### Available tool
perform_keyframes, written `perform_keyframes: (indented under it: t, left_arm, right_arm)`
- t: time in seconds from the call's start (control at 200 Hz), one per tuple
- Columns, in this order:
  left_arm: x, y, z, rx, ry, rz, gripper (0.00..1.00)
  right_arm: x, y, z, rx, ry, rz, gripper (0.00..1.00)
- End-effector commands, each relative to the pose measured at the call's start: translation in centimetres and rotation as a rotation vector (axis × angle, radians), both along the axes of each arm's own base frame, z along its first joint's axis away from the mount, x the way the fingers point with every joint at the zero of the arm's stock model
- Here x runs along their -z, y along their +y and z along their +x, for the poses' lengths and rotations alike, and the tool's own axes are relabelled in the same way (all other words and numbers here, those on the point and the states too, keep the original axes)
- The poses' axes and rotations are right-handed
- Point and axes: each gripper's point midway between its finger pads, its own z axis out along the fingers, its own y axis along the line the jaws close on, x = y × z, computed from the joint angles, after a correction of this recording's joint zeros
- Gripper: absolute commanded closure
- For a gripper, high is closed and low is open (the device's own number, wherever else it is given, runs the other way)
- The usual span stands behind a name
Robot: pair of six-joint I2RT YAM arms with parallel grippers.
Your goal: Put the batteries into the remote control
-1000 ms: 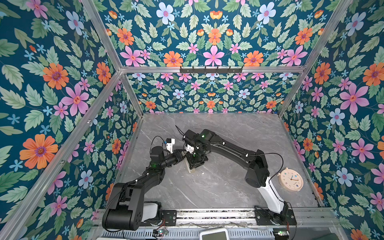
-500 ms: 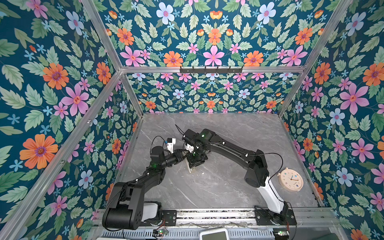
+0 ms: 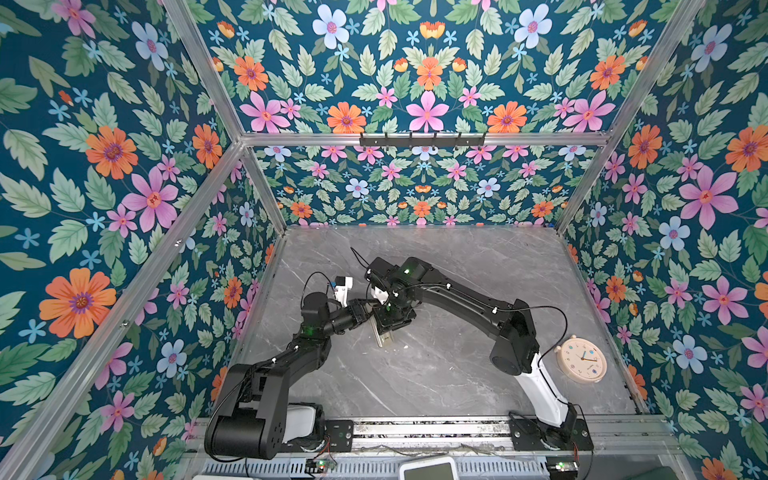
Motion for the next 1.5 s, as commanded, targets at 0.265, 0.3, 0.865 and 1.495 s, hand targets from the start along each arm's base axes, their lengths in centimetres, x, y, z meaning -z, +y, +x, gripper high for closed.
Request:
perform_keyframes:
  t: [0.265, 0.3, 0.865, 1.495]
  left_arm:
    - [-0.6, -0.3, -0.1, 0.026, -0.024, -0.015, 1.0]
    - [-0.6, -0.3, -0.1, 0.026, -0.026, -0.015, 1.0]
    - [-0.8, -0.3, -0.4, 0.026, -0.031, -0.019, 1.0]
    - [5.2, 5.3, 1.4, -0.146, 0.2, 0.635, 1.0]
  right_arm:
    - [-3.1, -1.6, -0.1, 0.045, -0.103, 0.064, 0.54]
    - [-2.6, -2.0, -0.3, 0.051, -0.099, 0.053, 0.54]
    - [2.1, -1.2, 0.3, 0.029, -0.026, -0.007, 0.55]
    - [-4.9, -6.2, 0.7, 0.216, -0.264, 0.11, 0.27]
